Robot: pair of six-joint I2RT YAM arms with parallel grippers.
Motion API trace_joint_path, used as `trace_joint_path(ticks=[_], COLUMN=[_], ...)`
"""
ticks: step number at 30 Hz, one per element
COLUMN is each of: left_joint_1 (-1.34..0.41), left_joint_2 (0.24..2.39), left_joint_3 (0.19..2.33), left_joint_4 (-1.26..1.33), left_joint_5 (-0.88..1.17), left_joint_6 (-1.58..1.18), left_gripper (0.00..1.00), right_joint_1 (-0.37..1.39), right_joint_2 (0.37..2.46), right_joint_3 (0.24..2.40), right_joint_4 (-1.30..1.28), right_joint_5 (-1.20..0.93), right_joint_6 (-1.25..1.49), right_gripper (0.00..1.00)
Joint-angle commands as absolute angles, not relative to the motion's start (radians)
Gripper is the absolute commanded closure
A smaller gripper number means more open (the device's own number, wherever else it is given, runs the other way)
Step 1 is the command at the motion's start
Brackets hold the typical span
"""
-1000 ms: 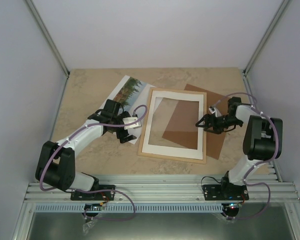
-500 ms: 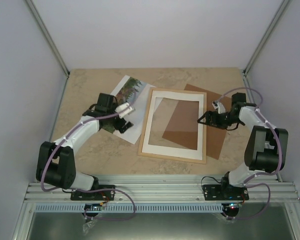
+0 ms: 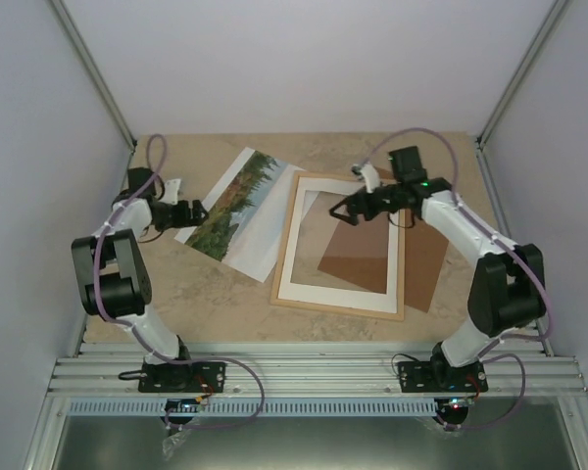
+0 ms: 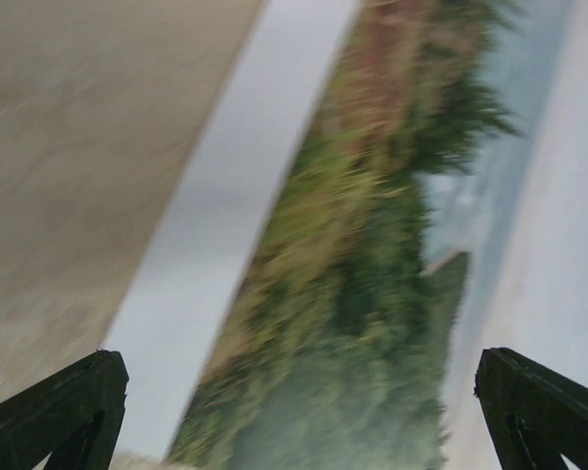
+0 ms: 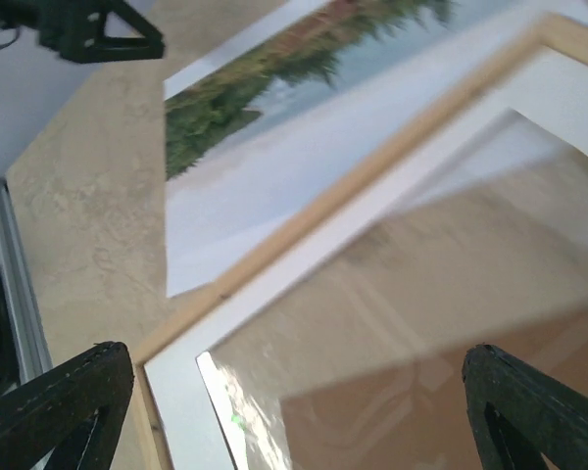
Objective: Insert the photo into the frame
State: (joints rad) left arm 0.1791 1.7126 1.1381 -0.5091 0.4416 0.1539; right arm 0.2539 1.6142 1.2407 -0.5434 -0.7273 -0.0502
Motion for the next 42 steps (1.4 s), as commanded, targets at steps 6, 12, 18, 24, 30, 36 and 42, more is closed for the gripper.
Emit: trace_joint_path(ticks=[6, 12, 18, 24, 30, 36, 42], left_joint_1=[0.39, 0.408, 0.409, 0.407, 0.401, 0.385, 0.315], left_joint_2=[1.818, 1.883, 1.932, 1.965, 1.991, 2.054, 2.092], left_joint_3=[1.159, 1.182, 1.186, 1.158, 1.113, 1.101, 1.1], left_joint_4=[-0.552, -0.566, -0.569, -0.572, -0.61, -0.64, -0.653], left_joint_5=[0.501, 0.529, 0.556, 0.587, 0.612, 0.625, 0.649], left_joint_6=[0.01, 0.01, 0.019, 0.034, 0.082, 0.125, 0.136], left_gripper=[0.01, 0.01, 0.03, 0.06, 0.08, 0.1, 0.1], right_joint_1=[0.616, 0.73, 0.779, 0.805, 0.83, 0.83, 0.83], right_joint_2=[1.921, 2.199, 2.342, 2.454, 2.507, 2.515, 2.518], right_joint_3=[1.516, 1.795, 1.917, 1.979, 1.972, 1.915, 1.861], right_joint_4=[-0.358, -0.4, -0.377, -0.376, -0.397, -0.401, -0.407], right_joint_5=[-0.55, -0.499, -0.456, -0.361, -0.266, -0.229, -0.251], right_joint_6=[-0.02, -0.028, -0.036, -0.054, -0.103, -0.1, -0.101], right_gripper=[0.11, 0.14, 0.18, 0.24, 0.35, 0.39, 0.4])
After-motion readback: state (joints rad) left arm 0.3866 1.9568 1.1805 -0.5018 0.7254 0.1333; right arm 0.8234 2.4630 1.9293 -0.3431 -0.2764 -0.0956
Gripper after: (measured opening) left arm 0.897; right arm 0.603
